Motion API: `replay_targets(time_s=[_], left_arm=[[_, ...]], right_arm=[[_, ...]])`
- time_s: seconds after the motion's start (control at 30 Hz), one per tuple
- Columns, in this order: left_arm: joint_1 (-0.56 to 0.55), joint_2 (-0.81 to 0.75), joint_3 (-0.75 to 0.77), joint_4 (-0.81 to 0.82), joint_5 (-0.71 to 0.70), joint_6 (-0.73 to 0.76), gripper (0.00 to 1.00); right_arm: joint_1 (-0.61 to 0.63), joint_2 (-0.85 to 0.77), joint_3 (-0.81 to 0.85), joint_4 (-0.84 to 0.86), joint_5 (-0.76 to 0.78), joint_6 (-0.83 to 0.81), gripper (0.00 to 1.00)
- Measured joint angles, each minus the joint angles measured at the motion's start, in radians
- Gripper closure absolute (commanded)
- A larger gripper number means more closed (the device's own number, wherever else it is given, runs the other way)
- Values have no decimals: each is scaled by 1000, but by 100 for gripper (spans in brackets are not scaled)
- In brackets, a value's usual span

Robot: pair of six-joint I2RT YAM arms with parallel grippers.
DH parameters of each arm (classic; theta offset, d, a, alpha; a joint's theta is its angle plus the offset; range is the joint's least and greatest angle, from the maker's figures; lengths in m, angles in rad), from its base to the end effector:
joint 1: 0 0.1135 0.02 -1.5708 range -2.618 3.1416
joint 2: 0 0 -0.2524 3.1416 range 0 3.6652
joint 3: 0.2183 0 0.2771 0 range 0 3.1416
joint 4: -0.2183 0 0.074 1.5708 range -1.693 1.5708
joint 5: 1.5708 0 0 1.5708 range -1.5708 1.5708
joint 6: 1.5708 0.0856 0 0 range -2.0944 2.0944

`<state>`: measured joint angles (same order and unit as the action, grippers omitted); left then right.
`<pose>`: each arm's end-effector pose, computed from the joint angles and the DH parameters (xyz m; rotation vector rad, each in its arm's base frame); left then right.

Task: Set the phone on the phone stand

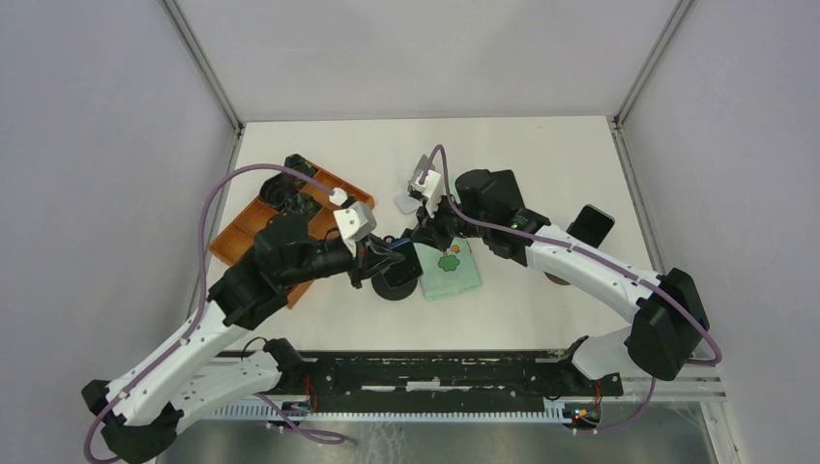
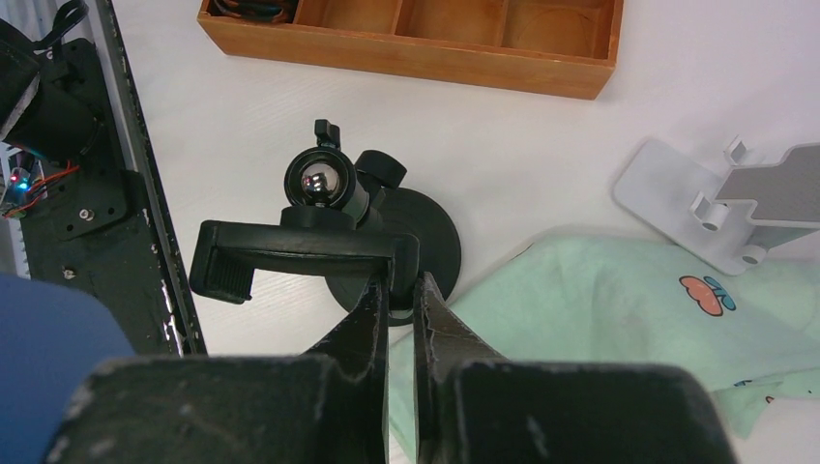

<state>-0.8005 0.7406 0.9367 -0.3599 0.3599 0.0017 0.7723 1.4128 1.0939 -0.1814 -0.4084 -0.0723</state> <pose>0.1451 -0.1928 0.3702 0.9524 1.5389 -0.8898 0.2555 0.2964 0.2617 -1.1071 1.8284 0.8441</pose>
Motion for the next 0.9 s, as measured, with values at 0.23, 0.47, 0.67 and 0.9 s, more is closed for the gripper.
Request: replay_targets(time_s=[0.23,0.47,0.67,0.9], left_arm=[[0,200,66,37,183,47,98],[0,264,59,56,222,91,98],[0,267,42,85,190,155,98],[0,310,38,94,164,208,98]], right_arm=[[0,0,0,0,-6,-5,100],[0,0,0,-1,-13,-5,100],[0,0,0,-2,-20,-4,100],[0,-1,-1,-2,-25,-4,100]])
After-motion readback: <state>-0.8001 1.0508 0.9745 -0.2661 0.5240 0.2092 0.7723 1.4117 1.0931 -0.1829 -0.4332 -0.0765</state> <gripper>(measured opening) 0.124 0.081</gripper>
